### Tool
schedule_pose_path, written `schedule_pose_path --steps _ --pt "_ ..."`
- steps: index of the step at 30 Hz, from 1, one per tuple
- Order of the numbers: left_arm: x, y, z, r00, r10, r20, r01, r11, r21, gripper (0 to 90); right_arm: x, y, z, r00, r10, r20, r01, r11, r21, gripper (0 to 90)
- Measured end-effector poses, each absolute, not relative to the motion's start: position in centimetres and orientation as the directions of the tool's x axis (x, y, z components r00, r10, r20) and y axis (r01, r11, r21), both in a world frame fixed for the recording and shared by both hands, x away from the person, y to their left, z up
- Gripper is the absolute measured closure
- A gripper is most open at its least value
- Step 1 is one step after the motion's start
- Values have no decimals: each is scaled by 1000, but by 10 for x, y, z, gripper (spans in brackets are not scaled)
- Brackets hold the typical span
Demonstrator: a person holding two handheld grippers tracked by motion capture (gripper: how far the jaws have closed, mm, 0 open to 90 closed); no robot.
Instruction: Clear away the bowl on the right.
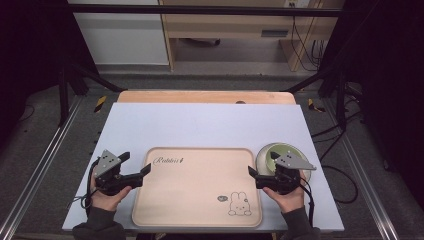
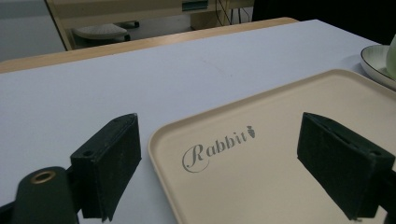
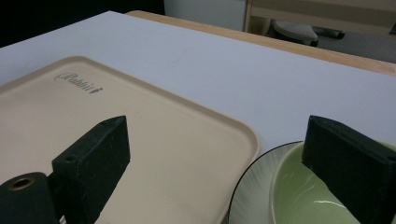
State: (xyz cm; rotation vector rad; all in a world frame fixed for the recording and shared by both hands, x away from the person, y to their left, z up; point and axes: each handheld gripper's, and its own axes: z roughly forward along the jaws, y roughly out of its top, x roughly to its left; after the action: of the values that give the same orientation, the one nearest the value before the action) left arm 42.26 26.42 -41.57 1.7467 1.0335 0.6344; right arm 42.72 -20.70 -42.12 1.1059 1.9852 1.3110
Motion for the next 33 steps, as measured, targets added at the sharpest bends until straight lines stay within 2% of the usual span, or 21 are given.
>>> schedule_pose_path --steps 33 --pt "424 263 -420 509 860 -34 366 -181 913 134 424 -226 -412 -484 875 28 374 177 910 97"
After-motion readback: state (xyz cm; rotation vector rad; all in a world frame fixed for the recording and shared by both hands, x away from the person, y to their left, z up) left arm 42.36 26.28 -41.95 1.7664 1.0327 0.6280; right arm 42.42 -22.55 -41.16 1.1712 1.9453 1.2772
